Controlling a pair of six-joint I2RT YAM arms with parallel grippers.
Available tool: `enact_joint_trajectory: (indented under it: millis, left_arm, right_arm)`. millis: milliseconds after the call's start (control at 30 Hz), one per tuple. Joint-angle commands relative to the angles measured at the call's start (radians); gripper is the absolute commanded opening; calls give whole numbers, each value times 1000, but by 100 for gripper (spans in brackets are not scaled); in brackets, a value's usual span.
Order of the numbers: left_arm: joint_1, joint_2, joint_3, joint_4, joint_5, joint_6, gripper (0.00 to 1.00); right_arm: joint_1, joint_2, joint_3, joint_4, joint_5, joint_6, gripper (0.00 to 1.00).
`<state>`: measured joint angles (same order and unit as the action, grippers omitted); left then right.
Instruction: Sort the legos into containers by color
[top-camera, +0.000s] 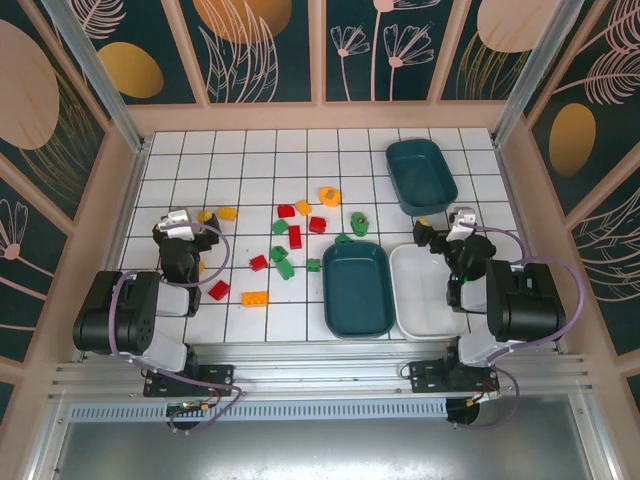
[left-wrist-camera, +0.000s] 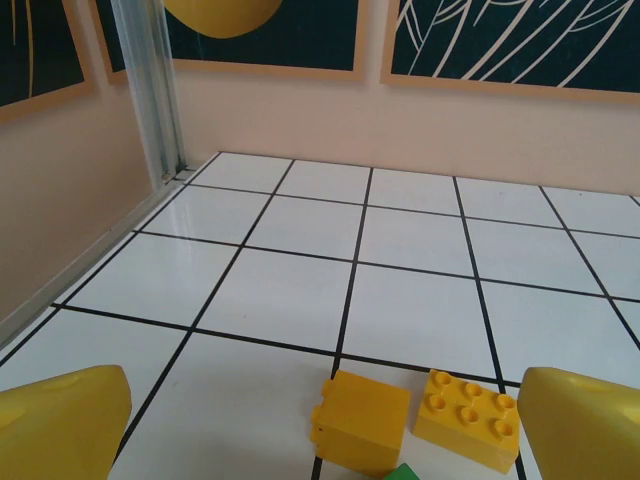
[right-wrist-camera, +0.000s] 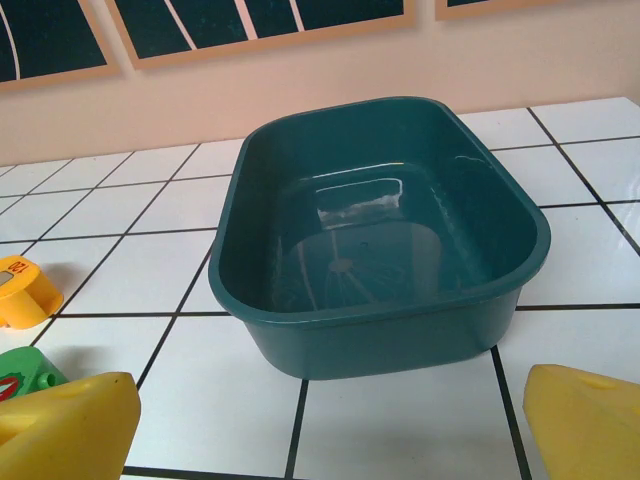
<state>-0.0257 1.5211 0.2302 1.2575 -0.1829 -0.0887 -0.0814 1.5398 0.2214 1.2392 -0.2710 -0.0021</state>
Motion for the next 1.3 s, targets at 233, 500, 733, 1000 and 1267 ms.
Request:
enact_joint_trajectory:
  millis: [233, 500, 733, 1000, 1267]
  left_arm:
    - [6, -4, 6, 15, 18, 16, 99]
    - [6, -2, 8, 10, 19, 15, 99]
    - [6, -3, 7, 11, 19, 15, 99]
    - [6, -2, 7, 11, 19, 15, 99]
    - [6, -140, 84, -236, 31, 22, 99]
  right_arm:
    - [3, -1, -10, 52, -8, -22, 99]
    - [1, -2, -10, 50, -8, -22, 99]
    - [1, -1, -10, 52, -8, -21, 99]
    - [2, -2, -9, 49, -8, -21, 99]
    - [51, -115, 159, -334, 143, -25, 99]
